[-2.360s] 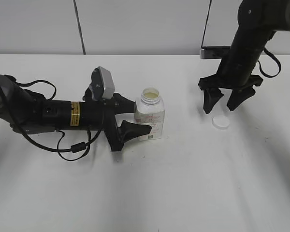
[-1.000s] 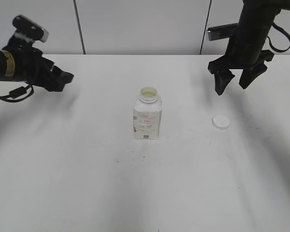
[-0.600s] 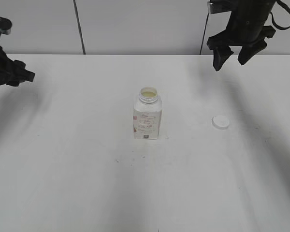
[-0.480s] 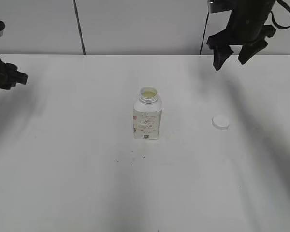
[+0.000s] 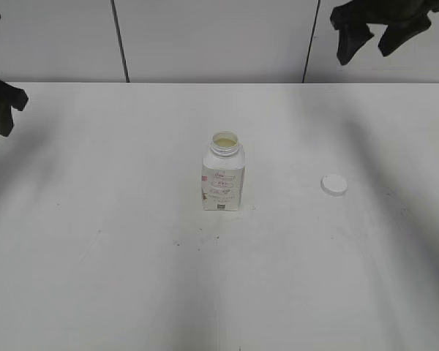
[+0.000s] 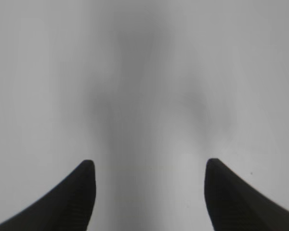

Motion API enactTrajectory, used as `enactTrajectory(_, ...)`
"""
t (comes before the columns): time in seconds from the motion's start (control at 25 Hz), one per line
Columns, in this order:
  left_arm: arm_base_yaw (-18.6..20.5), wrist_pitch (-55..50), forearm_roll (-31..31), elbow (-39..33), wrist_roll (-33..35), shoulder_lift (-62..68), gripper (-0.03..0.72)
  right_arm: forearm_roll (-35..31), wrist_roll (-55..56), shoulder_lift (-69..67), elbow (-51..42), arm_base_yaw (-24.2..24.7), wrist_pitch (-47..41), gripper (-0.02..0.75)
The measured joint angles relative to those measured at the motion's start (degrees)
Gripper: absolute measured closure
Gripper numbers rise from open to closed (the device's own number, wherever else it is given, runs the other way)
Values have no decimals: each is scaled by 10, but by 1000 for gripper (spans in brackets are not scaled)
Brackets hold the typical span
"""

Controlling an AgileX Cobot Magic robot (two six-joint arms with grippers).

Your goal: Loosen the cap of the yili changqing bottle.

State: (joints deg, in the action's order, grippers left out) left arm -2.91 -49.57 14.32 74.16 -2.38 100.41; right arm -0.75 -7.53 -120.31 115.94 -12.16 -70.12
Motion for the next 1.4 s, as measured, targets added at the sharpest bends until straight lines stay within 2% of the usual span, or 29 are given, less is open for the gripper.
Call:
enactTrajectory(0.16, 0, -109, -30, 60, 20, -2, 249, 1, 4, 51, 0, 0, 0, 155)
enactTrajectory(0.32, 0, -182, -49, 89, 24, -17, 249, 1, 8, 103, 0, 0, 0, 155)
enactTrajectory(0.76, 0, -202, -85, 86, 28, -155, 249, 2, 32, 250, -93, 0, -1, 155)
enactTrajectory(1.0, 0, -194, -111, 34, 31, -243, 249, 3, 33, 335, -154, 0, -1, 155)
enactTrajectory(1.32, 0, -173, -112, -78, 31, -348, 249, 4, 35, 430, -267, 0, -1, 155)
enactTrajectory(1.4, 0, -166, -115, -106, 31, -379, 249, 4, 35, 477, -334, 0, -1, 155)
